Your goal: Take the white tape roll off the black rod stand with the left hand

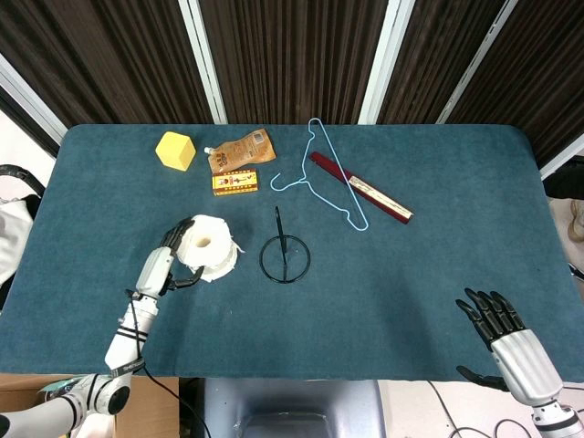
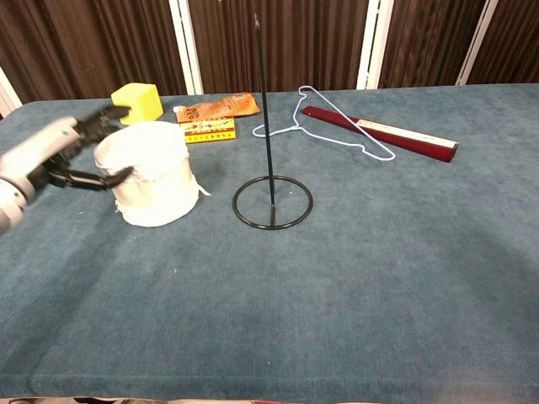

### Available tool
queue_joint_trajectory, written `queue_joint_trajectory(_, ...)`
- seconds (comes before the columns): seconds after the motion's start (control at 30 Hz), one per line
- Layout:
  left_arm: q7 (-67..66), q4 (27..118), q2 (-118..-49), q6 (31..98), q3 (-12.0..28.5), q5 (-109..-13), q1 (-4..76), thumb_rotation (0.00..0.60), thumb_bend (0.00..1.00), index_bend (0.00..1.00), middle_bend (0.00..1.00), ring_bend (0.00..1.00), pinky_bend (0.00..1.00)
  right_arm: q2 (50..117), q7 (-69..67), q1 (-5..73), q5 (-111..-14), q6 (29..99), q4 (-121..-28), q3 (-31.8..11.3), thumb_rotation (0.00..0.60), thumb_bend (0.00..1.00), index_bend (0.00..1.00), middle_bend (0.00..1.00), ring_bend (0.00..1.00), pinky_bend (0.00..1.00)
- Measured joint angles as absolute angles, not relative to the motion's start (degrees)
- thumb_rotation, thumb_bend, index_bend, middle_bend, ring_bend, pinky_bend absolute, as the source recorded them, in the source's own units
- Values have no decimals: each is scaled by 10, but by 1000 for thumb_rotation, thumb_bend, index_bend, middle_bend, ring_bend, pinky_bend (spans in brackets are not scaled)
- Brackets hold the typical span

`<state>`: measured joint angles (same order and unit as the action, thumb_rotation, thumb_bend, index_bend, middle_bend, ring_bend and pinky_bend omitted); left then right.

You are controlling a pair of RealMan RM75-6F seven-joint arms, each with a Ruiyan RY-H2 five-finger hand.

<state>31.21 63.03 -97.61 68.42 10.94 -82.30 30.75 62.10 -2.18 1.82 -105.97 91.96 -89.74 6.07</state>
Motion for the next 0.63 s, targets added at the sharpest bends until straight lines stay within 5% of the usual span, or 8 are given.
queue_joint_trajectory(0.23, 286, 703, -897, 827, 81, -899, 261, 600, 367, 0, 0, 0, 7, 624, -9, 17, -1060, 917, -899, 61, 600, 64, 0, 0, 0, 0)
queue_joint_trajectory(0.5, 142, 776, -793, 946, -65, -1031, 135, 600, 371, 0, 0, 0, 5, 636, 29, 20, -1067, 901, -906, 64, 600, 65, 0, 0, 0, 0)
queue_joint_trajectory(0.63, 73, 787, -764, 953, -86, -1048, 112, 600, 374, 0, 0, 0, 5, 642, 47, 23, -1078, 889, -910, 70, 600, 65, 0, 0, 0, 0)
